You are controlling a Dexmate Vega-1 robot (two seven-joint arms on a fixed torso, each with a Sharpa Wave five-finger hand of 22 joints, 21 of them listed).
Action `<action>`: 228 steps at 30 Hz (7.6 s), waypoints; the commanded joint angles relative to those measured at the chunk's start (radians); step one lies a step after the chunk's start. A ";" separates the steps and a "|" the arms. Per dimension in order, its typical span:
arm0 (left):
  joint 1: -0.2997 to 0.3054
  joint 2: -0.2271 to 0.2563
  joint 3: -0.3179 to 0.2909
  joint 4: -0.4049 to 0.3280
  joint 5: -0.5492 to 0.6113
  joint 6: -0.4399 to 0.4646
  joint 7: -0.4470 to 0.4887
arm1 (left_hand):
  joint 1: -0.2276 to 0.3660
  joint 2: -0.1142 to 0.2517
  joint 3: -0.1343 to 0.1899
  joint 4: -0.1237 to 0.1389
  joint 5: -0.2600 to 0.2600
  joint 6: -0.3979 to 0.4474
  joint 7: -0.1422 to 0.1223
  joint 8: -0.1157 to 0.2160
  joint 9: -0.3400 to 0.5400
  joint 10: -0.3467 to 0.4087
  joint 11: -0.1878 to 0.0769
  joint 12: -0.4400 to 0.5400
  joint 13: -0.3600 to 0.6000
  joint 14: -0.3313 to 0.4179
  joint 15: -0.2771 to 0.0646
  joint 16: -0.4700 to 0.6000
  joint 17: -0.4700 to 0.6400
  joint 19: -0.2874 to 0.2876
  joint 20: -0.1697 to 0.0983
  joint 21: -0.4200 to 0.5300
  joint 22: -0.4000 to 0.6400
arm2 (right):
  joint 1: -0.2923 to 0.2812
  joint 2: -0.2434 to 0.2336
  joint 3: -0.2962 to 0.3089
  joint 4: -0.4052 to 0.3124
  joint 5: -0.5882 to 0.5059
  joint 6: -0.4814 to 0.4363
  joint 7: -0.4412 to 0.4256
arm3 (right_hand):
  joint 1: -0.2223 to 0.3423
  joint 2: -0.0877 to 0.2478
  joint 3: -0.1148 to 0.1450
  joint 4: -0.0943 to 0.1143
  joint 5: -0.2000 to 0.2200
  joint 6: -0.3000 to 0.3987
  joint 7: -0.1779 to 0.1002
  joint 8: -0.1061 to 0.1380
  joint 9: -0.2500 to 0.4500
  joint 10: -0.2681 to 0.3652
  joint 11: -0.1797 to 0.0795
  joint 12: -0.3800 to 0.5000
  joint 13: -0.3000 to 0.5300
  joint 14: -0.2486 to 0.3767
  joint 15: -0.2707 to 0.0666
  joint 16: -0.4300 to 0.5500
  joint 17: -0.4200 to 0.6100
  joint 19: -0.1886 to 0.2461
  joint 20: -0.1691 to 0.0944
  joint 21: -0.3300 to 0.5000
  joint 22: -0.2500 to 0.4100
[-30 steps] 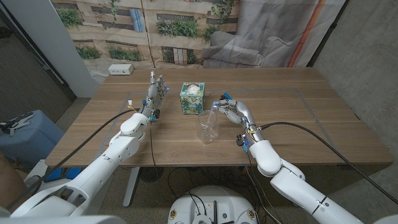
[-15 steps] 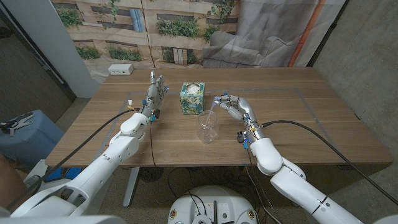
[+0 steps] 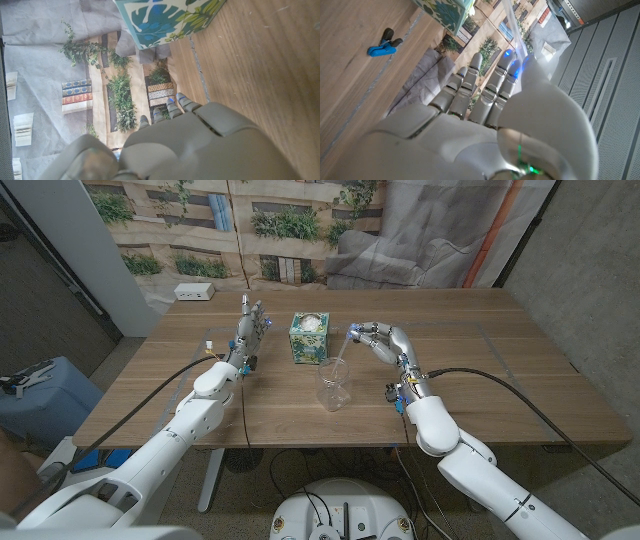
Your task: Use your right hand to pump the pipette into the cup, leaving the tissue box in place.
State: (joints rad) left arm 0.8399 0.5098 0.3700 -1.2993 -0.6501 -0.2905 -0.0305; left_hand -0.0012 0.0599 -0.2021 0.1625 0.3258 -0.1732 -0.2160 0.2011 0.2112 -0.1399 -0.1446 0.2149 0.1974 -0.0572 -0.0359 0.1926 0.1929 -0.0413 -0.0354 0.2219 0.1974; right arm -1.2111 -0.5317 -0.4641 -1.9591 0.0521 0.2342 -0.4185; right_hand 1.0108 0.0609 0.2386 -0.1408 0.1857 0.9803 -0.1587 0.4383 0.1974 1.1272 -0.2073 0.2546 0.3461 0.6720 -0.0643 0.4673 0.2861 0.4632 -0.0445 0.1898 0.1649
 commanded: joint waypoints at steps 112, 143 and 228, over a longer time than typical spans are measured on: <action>-0.001 0.000 0.000 0.001 0.000 0.000 -0.001 | -0.001 0.043 -0.007 0.001 0.005 -0.002 -0.006 0.006 0.002 -0.002 -0.003 0.004 0.006 -0.008 -0.115 0.006 0.006 -0.011 -0.090 0.005 0.002 | 0.258 -0.037 -0.003 0.505 -0.197 0.226 -0.043 | 0.002 0.011 0.006 -0.014 0.006 0.013 -0.019 -0.002 0.002 0.002 -0.003 -0.011 0.008 0.004 -0.148 0.003 0.012 0.005 -0.023 0.001 0.003; 0.000 0.000 0.000 0.000 0.000 0.000 0.000 | -0.001 0.043 -0.007 0.001 0.005 -0.002 -0.006 0.006 0.002 -0.001 -0.004 0.005 0.006 -0.008 -0.116 0.006 0.006 -0.011 -0.091 0.005 0.002 | 0.275 -0.019 -0.024 0.532 -0.188 0.216 -0.058 | 0.013 0.022 0.015 -0.018 0.007 0.050 -0.018 0.013 0.002 0.022 -0.003 -0.002 0.016 0.020 -0.150 0.013 0.020 0.020 -0.015 0.006 0.003; 0.000 0.000 0.000 0.001 0.000 0.000 0.000 | -0.001 0.042 -0.007 0.001 0.005 -0.002 -0.006 0.006 0.002 -0.002 -0.004 0.004 0.006 -0.007 -0.115 0.006 0.006 -0.011 -0.091 0.005 0.002 | 0.242 -0.041 -0.009 0.426 -0.098 0.096 -0.011 | -0.006 0.045 0.037 -0.004 -0.004 0.033 0.042 0.047 0.039 -0.003 0.018 -0.014 0.048 0.054 -0.148 -0.010 0.025 0.026 -0.014 0.003 0.006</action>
State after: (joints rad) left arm 0.8396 0.5099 0.3699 -1.2987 -0.6501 -0.2909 -0.0308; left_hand -0.0013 0.0599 -0.2021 0.1625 0.3258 -0.1732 -0.2160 0.2011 0.2112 -0.1399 -0.1446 0.2149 0.1974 -0.0572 -0.0360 0.1926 0.1929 -0.0413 -0.0354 0.2219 0.1974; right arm -0.9619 -0.5671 -0.4777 -1.5220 -0.0600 0.3393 -0.4393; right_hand 1.0183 0.1080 0.2799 -0.1460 0.1809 1.0196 -0.1198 0.4857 0.2369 1.1322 -0.1877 0.2468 0.3890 0.7307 -0.0769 0.4590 0.3089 0.4897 -0.0462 0.1925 0.1649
